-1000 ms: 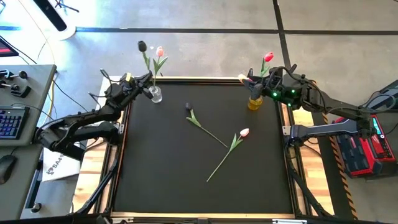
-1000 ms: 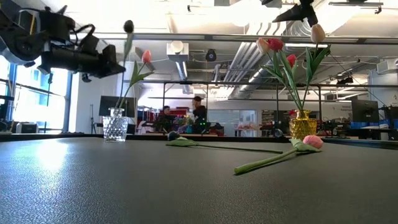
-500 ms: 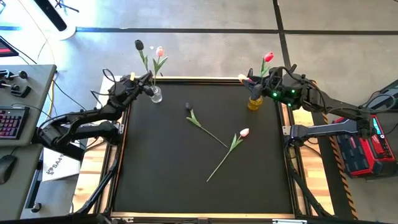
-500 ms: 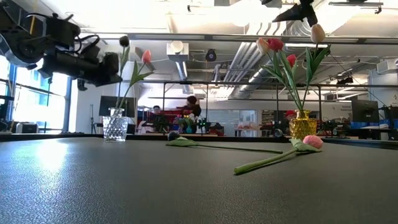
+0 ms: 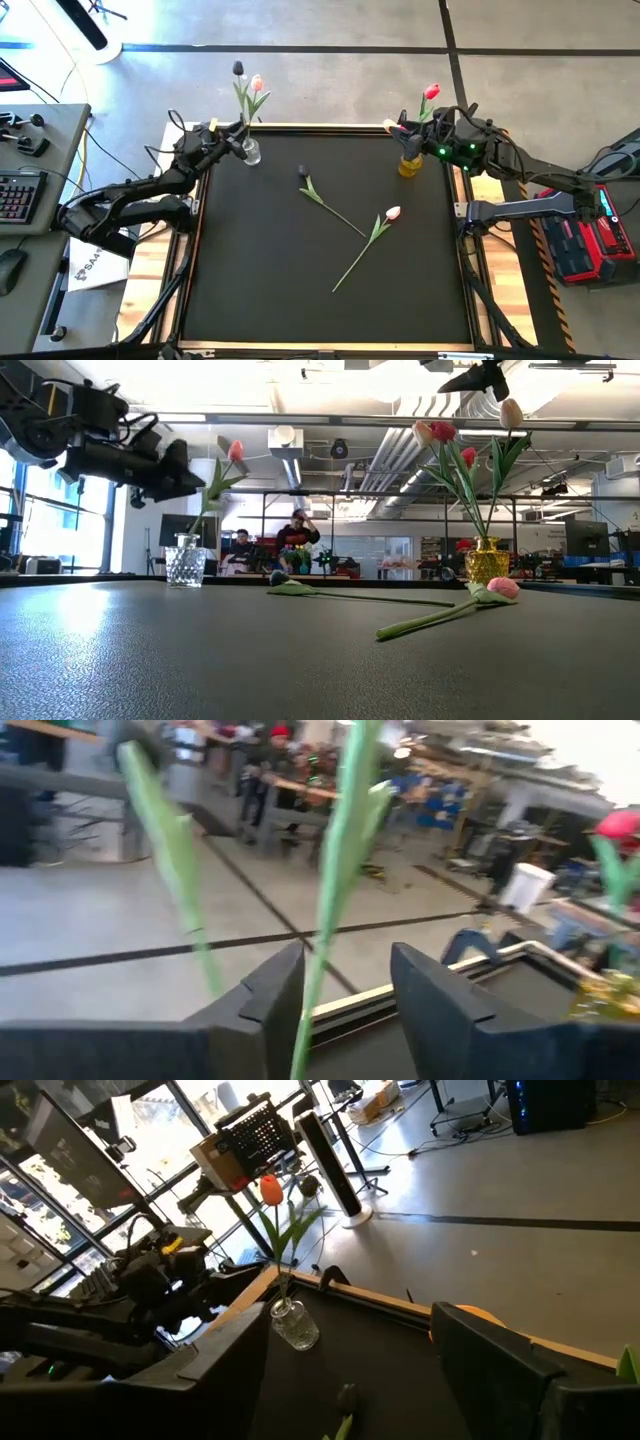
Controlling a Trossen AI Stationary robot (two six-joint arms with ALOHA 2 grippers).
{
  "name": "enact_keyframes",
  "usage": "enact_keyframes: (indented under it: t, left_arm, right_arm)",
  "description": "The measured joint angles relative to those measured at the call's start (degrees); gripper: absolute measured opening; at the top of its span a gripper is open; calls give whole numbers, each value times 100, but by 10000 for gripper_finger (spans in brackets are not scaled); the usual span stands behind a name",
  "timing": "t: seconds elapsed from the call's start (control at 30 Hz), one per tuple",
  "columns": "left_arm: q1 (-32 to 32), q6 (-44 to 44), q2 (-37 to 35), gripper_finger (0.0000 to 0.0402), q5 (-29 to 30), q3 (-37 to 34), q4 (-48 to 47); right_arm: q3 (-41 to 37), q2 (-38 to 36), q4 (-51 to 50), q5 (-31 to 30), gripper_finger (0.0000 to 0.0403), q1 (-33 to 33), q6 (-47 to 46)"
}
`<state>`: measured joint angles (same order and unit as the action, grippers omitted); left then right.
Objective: Sort flowers into vase by color
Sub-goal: Put the black flower into the transparent flower vase
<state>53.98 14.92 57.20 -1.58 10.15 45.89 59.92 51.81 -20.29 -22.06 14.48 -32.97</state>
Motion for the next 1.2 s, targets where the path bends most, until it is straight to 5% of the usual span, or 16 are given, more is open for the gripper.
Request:
enact_keyframes:
  t: [0.2, 0.47, 0.7, 0.87, 1.2]
  left_arm:
    - [-4, 19, -543, 157, -715, 0, -1]
    - [-609, 137, -1303, 133, -1182, 9, -140]
    - [-1964, 142, -1257, 115, -794, 142, -1271]
    - [-2989, 266, -1031, 115, 207, 441, -1901]
    - [-3986, 2265, 436, 114, 1383, 962, -2436]
  right_arm:
    - [1, 0, -2, 2, 267, 0, 11]
    - [0, 0, -60, 28, 267, 51, 189]
    - [0, 0, -60, 30, 267, 140, 211]
    - [0, -1, -60, 98, 267, 139, 301]
    - [2, -2, 209, 354, 267, 138, 96]
